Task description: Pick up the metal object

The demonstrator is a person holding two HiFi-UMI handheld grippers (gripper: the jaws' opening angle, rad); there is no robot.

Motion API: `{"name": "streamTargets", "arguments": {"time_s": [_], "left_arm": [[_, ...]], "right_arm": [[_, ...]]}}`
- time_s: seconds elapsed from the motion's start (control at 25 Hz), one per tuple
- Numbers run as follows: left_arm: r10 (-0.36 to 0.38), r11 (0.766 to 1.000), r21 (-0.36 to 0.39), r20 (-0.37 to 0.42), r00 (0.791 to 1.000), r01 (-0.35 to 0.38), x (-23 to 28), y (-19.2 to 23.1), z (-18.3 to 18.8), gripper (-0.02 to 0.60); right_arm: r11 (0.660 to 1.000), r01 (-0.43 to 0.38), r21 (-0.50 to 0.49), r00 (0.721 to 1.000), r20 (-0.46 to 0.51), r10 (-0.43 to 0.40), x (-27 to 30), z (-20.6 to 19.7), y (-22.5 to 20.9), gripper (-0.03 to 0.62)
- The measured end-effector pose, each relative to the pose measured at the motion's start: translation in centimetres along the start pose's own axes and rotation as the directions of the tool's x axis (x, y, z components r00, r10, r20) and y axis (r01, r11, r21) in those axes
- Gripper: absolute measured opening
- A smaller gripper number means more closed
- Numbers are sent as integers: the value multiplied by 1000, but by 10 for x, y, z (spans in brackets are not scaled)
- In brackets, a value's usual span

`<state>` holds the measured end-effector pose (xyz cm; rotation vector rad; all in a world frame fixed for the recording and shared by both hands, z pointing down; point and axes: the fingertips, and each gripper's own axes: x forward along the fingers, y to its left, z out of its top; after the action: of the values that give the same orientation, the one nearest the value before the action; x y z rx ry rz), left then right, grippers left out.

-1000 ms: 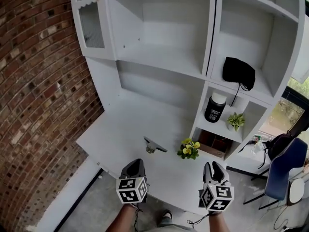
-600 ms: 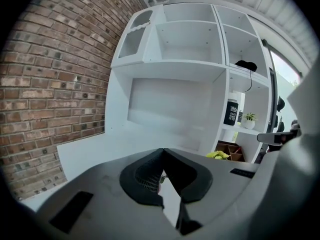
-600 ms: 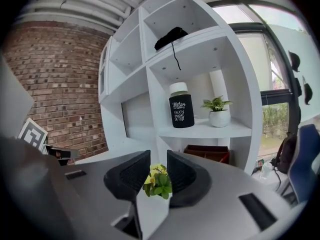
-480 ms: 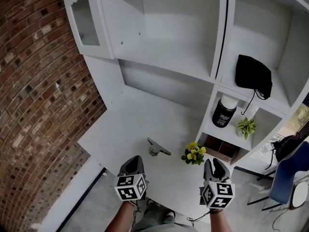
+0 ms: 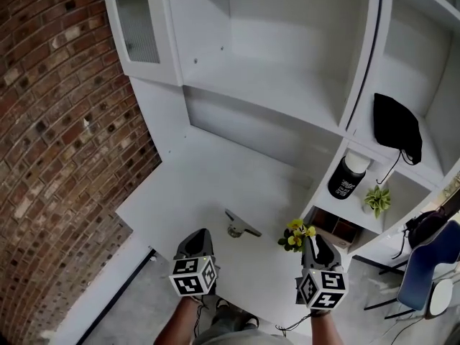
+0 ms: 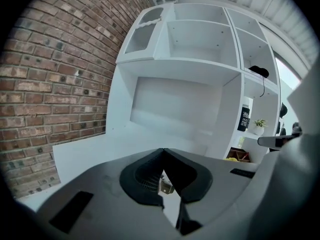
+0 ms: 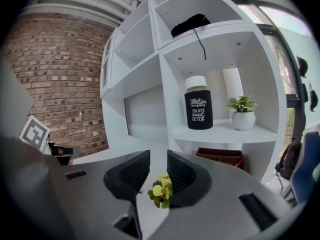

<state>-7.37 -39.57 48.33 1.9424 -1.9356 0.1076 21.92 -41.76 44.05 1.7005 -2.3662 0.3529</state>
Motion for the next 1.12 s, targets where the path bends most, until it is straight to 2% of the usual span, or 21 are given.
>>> {"name": "streamTargets", "arguments": {"time_s": [0.32,0.64,0.88,1.12], "left_arm": [[103,994,-40,7,995,-103,-20,61,-1,11],[217,972,-97,10,976,-215,-52,122,-4,11],[258,958,-129,0,966,-255,-60,148,-12,11],[270,950,-155,-36,962,-273,-60,165,-32,11]], "right_arm": [[993,-111,-37,994,-28,110,36,0,60,107],[966,-239,-101,969,-81,231,63,-5,128,109],[946,-294,-137,952,-131,277,80,-15,157,109],[926,-325,-190,936,-204,287,97,-36,175,109]]}}
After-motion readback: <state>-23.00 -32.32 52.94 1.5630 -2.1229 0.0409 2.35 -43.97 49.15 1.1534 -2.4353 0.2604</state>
